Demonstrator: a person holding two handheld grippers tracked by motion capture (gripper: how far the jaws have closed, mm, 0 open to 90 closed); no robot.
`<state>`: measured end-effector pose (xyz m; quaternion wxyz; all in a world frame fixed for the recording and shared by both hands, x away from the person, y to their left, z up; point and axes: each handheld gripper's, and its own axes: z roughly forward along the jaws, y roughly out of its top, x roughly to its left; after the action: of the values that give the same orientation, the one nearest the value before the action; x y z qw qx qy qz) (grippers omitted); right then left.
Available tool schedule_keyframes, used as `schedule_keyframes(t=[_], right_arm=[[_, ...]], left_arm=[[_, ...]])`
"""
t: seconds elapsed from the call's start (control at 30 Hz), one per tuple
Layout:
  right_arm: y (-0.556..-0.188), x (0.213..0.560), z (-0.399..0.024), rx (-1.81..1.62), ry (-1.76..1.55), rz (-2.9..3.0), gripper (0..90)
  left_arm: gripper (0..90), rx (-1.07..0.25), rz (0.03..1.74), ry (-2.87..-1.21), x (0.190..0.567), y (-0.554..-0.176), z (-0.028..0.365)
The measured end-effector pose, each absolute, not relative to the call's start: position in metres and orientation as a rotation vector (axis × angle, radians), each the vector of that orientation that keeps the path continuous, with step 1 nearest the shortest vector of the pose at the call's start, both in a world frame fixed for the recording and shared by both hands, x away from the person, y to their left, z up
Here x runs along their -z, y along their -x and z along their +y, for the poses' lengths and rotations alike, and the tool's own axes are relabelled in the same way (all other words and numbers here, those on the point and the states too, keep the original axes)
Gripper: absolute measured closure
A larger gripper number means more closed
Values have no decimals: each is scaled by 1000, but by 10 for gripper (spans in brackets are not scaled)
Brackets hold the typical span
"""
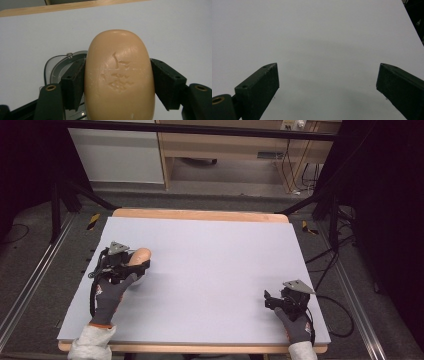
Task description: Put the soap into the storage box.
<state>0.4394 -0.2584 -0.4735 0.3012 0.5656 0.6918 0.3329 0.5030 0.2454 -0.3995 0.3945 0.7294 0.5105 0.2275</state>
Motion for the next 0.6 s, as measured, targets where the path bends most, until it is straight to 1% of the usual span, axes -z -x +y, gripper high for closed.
schedule_keyframes(t=[0.6], right_arm=[[-440,474,-258,-878,-1504,1836,48]], left_arm=[[315,-590,1368,-1854,416,-514,259]])
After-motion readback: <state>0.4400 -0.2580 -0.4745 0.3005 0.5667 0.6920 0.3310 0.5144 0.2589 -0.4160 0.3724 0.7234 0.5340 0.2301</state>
